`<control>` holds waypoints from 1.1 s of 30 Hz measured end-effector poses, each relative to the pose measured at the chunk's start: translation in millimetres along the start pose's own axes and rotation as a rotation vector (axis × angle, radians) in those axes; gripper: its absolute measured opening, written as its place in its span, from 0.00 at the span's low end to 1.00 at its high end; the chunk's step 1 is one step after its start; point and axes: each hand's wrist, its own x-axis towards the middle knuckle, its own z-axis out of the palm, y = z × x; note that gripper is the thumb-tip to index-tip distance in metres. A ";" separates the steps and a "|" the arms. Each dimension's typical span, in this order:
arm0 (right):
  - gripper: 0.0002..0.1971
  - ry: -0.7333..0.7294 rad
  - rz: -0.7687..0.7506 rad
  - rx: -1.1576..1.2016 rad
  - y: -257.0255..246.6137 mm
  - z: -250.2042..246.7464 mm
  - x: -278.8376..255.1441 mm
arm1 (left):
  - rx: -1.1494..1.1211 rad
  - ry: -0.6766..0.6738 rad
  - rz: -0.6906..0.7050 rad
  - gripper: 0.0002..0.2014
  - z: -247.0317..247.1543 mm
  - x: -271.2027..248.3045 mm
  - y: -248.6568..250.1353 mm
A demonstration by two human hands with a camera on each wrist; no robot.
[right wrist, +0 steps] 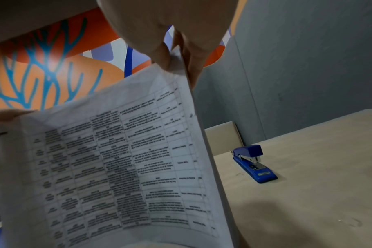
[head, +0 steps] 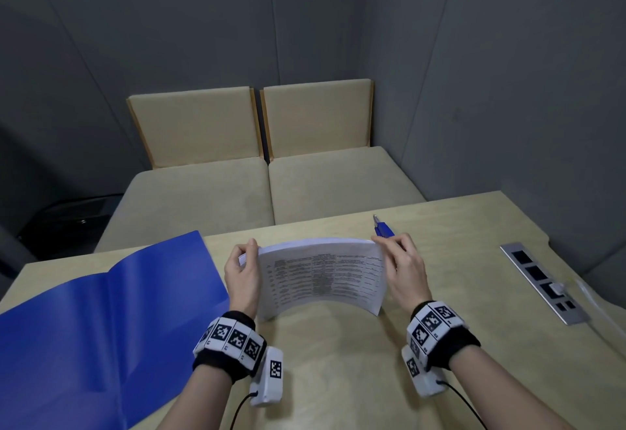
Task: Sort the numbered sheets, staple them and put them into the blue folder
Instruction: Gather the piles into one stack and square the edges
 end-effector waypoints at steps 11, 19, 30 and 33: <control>0.05 0.036 0.157 0.100 2.1 -3.1 5.3 | 0.013 -0.087 0.048 0.18 -6.0 1.1 -3.3; 0.05 -0.012 0.166 0.108 2.5 -3.7 7.5 | -0.007 -0.364 -0.106 0.12 -24.9 1.5 -23.3; 0.12 -0.421 0.084 -0.231 -14.5 -17.0 23.8 | -0.024 -0.468 -0.210 0.14 -20.7 23.7 -24.8; 0.21 -0.519 -0.075 -0.690 -43.2 -7.3 32.9 | -0.003 -0.477 -0.189 0.13 -20.3 23.7 -26.4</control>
